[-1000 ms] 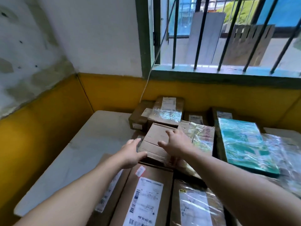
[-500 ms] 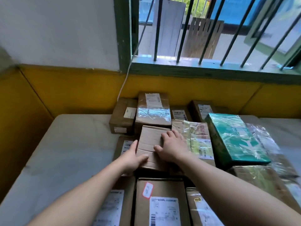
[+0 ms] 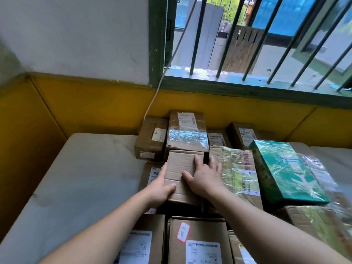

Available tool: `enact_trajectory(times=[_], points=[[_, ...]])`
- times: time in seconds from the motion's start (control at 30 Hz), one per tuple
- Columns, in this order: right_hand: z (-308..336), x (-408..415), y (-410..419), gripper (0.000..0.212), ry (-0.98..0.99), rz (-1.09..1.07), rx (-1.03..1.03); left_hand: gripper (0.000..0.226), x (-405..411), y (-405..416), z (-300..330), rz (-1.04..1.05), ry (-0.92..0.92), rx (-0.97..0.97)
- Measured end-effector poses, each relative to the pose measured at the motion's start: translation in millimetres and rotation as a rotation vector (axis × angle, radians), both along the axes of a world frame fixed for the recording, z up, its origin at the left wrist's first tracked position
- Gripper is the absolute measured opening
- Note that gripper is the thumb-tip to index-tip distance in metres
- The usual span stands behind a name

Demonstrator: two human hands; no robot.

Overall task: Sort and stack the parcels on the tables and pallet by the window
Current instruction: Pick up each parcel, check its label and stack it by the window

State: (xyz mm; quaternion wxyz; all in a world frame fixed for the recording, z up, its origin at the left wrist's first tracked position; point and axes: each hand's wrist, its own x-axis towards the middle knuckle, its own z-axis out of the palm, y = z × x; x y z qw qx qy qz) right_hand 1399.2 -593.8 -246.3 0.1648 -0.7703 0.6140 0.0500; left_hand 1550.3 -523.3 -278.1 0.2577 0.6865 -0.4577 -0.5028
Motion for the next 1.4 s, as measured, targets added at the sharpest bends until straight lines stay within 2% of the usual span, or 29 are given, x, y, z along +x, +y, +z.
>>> enact_trajectory(times=[0.27,0.4,0.57,0.73,0.87,1.1,1.17,1.4], points=[[2.6,-2.4,-1.4,0.077,-0.331,0.012,-0.040,0.075,-19.7,3.3,18.6,0.070,-0.150,-0.118],[17.9,-8.0,7.5,0.079,-0.598,0.044,-0.032,0.074,-27.0,17.5,32.5,0.148,-0.234,-0.210],[59.4,-27.9,29.7,0.077,-0.808,0.013,-0.151,0.071,-46.3,36.8,71.8,0.197,-0.197,-0.448],[99.4,-61.9,62.0,0.074,-0.920,-0.106,-0.357,0.064,-66.0,56.0,117.7,0.041,-0.099,-0.640],[117.4,-98.5,93.4,0.072,-0.917,-0.184,-0.467,0.064,-95.3,70.9,144.8,-0.102,-0.048,-0.704],[140.5,-203.5,154.6,0.072,-0.836,-0.405,-0.675,0.066,-194.1,91.3,168.6,-0.330,-0.091,-0.781],[145.7,-238.9,171.6,0.072,-0.803,-0.470,-0.720,0.067,-229.2,96.4,175.2,-0.409,-0.115,-0.806],[159.0,-400.9,253.3,0.071,-0.741,-0.704,-0.820,0.069,-398.6,125.4,188.1,-0.692,-0.011,-0.906]])
